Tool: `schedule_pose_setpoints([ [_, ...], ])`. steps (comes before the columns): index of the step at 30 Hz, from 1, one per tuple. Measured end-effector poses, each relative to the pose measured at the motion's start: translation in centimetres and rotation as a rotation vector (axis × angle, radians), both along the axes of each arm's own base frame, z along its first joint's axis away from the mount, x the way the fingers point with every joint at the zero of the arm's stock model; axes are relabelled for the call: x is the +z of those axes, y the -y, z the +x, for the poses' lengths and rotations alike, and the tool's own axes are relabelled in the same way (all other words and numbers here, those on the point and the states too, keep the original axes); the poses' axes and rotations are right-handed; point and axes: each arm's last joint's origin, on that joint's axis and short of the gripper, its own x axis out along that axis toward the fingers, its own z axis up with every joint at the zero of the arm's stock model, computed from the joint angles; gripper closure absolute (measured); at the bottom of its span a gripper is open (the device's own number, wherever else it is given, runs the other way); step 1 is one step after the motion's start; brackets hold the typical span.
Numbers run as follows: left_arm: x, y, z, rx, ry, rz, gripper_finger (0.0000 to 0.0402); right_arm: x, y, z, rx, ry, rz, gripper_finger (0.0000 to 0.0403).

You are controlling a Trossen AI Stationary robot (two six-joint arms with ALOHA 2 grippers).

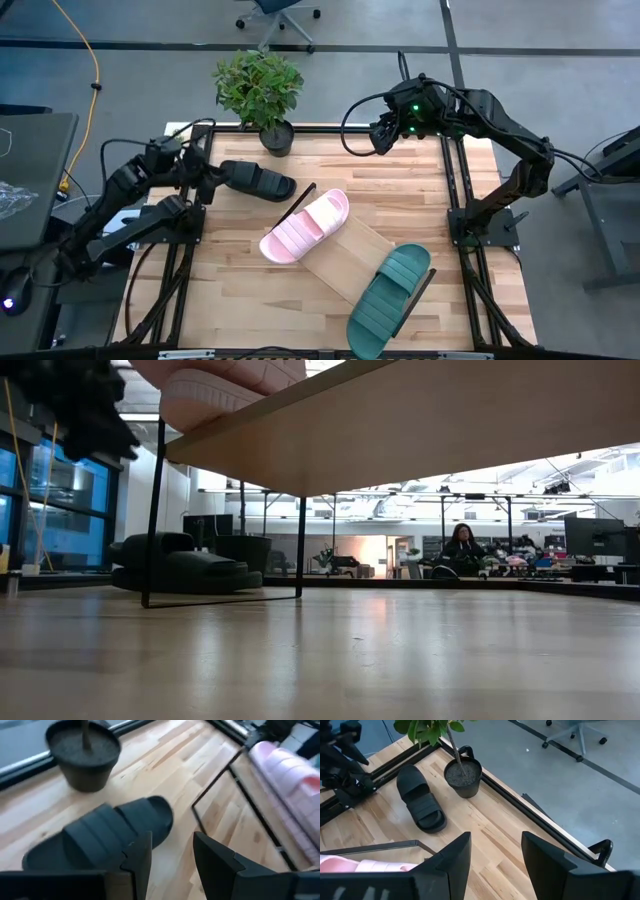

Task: Pick and place slides into the shelf
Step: Put the black pair of slides on the shelf

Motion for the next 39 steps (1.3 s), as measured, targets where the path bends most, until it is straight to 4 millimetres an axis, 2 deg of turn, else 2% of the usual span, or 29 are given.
schedule_pose_setpoints([
  [7,-2.3,0.1,-0.2,0.078,0.018,-0.041,0.0268,0.0,-0.1,0.0,0.027,-0.003,0.006,0.0236],
  [21,-5.1,-0.6,0.0,0.236,-0.019,-0.158,0.0268,0.0,-0.1,0.0,0.055,-0.021,-0.017,0.0236],
  [28,-5.5,-1.2,0.3,0.296,-0.015,-0.174,0.0268,0.0,-0.1,0.1,0.067,-0.025,-0.02,0.0236],
  [39,-6.0,-2.9,1.6,0.289,-0.059,-0.199,0.0268,0.0,-0.1,0.1,0.09,-0.03,-0.022,0.0236],
])
